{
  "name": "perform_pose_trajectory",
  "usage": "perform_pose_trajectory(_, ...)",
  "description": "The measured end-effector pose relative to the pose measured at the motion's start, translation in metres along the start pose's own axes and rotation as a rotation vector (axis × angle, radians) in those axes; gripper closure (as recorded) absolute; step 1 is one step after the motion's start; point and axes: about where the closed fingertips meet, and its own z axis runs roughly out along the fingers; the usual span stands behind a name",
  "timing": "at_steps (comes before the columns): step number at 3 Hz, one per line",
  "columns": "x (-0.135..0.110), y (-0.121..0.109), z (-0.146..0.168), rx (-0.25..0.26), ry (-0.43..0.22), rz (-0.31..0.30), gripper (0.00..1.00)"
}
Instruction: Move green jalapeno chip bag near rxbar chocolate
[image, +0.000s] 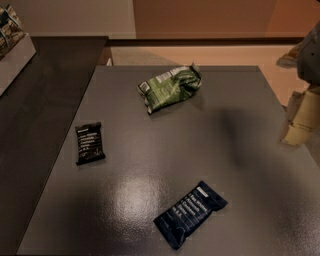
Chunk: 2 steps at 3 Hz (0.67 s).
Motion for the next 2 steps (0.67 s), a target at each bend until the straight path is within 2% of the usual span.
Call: perform_pose_trajectory(2, -0.0016, -0.0033, 0.0008, 0.003, -0.001, -0.018, 0.00)
